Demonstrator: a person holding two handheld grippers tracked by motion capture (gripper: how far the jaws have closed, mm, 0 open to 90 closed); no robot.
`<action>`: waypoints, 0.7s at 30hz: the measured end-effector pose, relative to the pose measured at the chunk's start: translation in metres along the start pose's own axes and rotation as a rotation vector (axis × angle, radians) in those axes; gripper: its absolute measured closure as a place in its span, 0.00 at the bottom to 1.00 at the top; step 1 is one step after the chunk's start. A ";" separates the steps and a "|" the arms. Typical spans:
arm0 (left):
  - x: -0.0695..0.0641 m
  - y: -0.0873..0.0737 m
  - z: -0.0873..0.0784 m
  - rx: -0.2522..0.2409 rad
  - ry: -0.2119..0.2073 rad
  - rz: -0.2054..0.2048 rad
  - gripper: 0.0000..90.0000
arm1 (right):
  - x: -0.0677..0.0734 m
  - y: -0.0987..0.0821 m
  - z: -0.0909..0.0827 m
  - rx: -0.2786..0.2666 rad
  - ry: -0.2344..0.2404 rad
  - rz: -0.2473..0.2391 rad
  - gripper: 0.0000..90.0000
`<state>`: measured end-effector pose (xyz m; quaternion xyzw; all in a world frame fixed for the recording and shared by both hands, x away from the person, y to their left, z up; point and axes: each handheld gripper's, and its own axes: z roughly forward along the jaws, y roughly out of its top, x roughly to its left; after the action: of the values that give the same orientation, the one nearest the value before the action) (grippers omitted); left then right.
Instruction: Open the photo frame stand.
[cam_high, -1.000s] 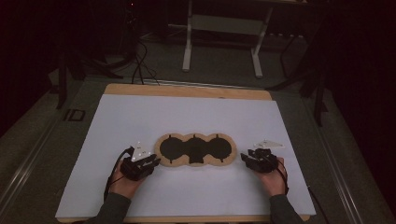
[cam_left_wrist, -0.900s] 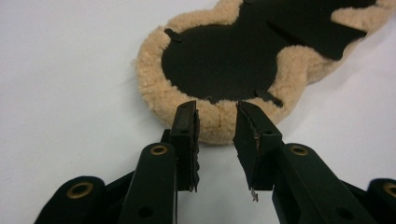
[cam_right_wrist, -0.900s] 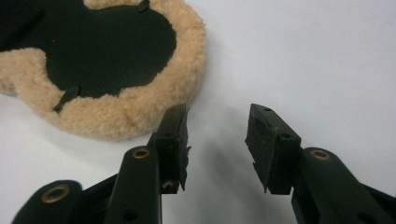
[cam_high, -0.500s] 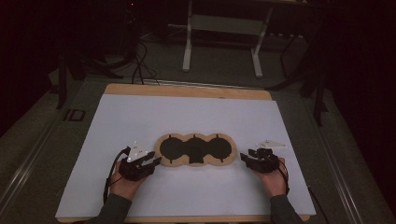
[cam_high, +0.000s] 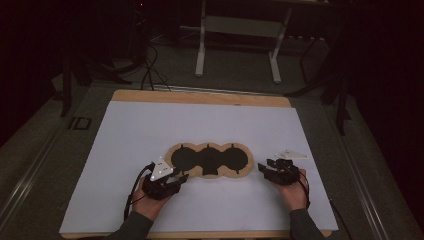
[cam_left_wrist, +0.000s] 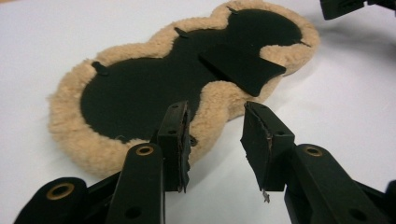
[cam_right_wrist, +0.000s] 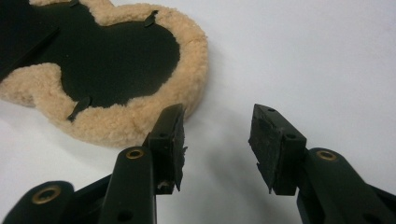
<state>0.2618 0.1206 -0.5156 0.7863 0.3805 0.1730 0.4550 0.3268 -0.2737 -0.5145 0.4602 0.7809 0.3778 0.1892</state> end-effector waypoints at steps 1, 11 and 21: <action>0.000 0.000 0.000 0.003 -0.002 0.005 0.70 | 0.000 0.000 0.000 -0.001 0.000 0.000 0.60; -0.004 0.001 0.006 0.017 -0.020 0.014 0.71 | -0.001 0.000 -0.001 -0.011 0.017 0.014 0.60; -0.013 0.001 0.019 0.071 -0.032 0.048 0.73 | -0.003 -0.002 -0.001 -0.013 0.015 0.020 0.59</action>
<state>0.2655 0.0993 -0.5238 0.8135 0.3599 0.1577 0.4287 0.3269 -0.2767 -0.5155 0.4638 0.7752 0.3881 0.1824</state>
